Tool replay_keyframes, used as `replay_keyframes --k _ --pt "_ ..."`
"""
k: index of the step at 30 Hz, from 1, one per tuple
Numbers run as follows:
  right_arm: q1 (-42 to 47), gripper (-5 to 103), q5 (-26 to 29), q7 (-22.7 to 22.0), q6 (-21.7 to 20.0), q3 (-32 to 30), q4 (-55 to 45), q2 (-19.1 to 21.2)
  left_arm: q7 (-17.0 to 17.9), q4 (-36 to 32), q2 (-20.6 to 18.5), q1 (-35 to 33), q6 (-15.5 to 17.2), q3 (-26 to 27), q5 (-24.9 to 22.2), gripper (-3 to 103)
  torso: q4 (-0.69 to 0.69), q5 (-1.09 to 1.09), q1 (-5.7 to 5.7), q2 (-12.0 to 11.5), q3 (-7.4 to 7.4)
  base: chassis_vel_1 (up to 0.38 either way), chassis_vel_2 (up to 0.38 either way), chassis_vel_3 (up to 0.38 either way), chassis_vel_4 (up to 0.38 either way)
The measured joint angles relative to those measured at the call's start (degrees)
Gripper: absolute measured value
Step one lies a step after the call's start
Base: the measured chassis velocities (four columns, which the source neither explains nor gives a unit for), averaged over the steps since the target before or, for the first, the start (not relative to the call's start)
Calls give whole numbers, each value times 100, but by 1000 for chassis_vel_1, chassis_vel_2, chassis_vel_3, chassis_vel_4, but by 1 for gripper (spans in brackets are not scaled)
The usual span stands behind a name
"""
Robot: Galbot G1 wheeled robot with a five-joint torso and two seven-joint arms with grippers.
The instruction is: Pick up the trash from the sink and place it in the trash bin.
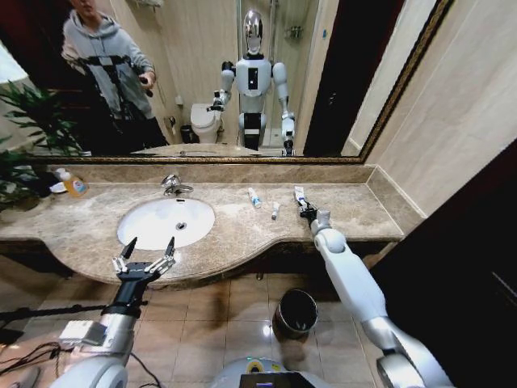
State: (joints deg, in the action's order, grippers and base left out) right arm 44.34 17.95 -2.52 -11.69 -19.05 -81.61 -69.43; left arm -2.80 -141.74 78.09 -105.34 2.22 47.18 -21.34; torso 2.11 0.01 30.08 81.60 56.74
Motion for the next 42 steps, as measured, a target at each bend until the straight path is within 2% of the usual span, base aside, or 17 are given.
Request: replay_keyframes --k 3,5,12,14,16,18,24,31,33,36,40,42 --pt "320 25 -20 23 286 -84 -248 110 0 0 0 0 0 0 0 100 0 -1 0 0 0 0 0 0 0" --pt "880 25 -74 58 594 -242 -637 213 0 0 0 0 0 0 0 100 -1 0 0 0 0 0 0 0 0" --pt "2261 25 -102 79 878 -670 -1787 202 0 0 0 0 0 0 0 100 -3 -2 -1 0 -1 0 0 0 0" --pt "2406 25 -117 85 926 -697 -1880 183 0 0 0 1 0 0 0 100 -1 -1 -1 0 -1 0 0 0 0" --pt "3023 25 -204 104 1135 -843 -2216 76 0 0 0 0 0 0 0 100 0 -1 -1 0 -1 0 0 0 0" --pt "3246 25 -248 127 1199 -899 -2311 15 0 0 0 0 0 0 0 100 -1 -3 -1 0 -1 0 0 0 0" --pt "4103 25 -367 167 1597 -1035 -2481 -514 0 0 0 0 0 0 0 100 0 -1 -1 0 -1 0 0 0 0" --pt "4628 25 -404 131 1897 -1005 -2275 -782 0 0 0 0 0 0 0 100 0 -2 -1 0 0 0 0 0 0" --pt "4812 25 -425 143 2112 -951 -1935 -863 0 0 0 0 0 0 0 100 -1 -2 -1 0 0 0 0 0 0" --pt "4869 25 -355 151 2174 -910 -1682 -933 0 0 0 0 0 0 0 100 0 -1 -1 0 0 0 0 0 0" --pt "4807 25 -287 227 2241 -816 -916 -1020 0 0 0 0 0 0 0 100 -1 -1 0 0 0 0 0 0 0" --pt "4591 25 -452 300 2248 -789 -233 -1038 0 0 0 0 0 0 0 100 0 -1 0 0 0 0 0 0 0"
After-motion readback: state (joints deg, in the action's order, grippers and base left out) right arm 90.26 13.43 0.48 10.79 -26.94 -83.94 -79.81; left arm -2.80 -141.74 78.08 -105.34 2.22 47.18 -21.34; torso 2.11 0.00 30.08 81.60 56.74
